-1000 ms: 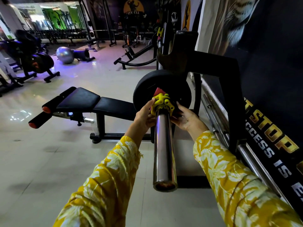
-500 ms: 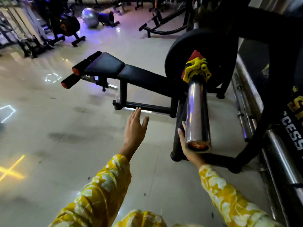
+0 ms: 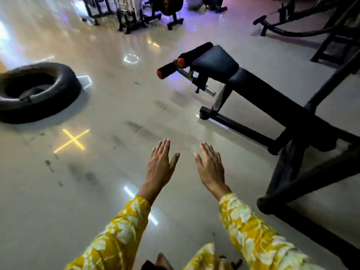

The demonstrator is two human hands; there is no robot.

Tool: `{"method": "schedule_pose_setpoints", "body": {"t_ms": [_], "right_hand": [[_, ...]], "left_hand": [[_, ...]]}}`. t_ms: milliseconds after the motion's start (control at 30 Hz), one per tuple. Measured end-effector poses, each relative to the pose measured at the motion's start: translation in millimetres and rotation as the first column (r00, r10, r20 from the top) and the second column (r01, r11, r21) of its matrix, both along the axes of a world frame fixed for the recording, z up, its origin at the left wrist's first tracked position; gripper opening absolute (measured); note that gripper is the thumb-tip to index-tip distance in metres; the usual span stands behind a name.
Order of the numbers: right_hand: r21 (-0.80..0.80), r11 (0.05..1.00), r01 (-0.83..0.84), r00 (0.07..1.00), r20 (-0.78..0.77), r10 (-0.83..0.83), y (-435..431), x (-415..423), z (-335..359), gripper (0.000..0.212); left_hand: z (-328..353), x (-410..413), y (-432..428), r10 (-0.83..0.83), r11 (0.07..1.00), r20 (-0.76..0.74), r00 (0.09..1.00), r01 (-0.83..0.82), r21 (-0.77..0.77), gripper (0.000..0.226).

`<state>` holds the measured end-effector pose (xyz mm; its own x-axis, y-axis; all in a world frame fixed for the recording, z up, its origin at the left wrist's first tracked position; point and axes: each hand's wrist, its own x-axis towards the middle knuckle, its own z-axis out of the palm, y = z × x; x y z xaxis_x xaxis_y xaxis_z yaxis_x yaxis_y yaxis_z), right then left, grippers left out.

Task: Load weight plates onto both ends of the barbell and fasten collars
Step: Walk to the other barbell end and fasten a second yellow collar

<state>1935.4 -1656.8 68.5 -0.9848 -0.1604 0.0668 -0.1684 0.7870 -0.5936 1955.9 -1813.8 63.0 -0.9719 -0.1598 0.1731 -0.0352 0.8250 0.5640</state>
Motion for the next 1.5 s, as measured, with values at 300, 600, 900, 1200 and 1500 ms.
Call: {"method": "schedule_pose_setpoints", "body": {"t_ms": [300,600,900,1200,1500], "right_hand": [[0.063,0.981,-0.181,0.983,0.006,0.181,-158.8,-67.2,-7.4,0.049],[0.094,0.957,-0.273,0.962,0.026,0.272,-285.6,-215.4,-33.7,0.050],[0.065,0.952,-0.300,0.953,0.061,0.296,-427.7,-405.5,-22.3,0.053],[0.151,0.956,-0.252,0.968,0.018,0.252,-564.5,-601.9,-29.8,0.050],[0.226,0.972,-0.058,0.998,0.017,0.055,-651.2,-795.1,-20.0,0.052]], "left_hand": [[-9.4,-46.2,-147.3,0.071,0.997,0.021,0.997,-0.070,-0.046,0.060],[-29.1,-183.3,-270.9,0.116,0.992,0.044,0.992,-0.113,-0.062,0.057],[-11.4,-371.3,-403.7,0.159,0.983,0.083,0.984,-0.150,-0.102,0.056],[-26.6,-570.8,-557.9,0.116,0.986,0.081,0.990,-0.105,-0.128,0.055],[-17.7,-803.0,-652.7,-0.113,0.985,0.112,0.987,0.126,-0.117,0.056]]}}
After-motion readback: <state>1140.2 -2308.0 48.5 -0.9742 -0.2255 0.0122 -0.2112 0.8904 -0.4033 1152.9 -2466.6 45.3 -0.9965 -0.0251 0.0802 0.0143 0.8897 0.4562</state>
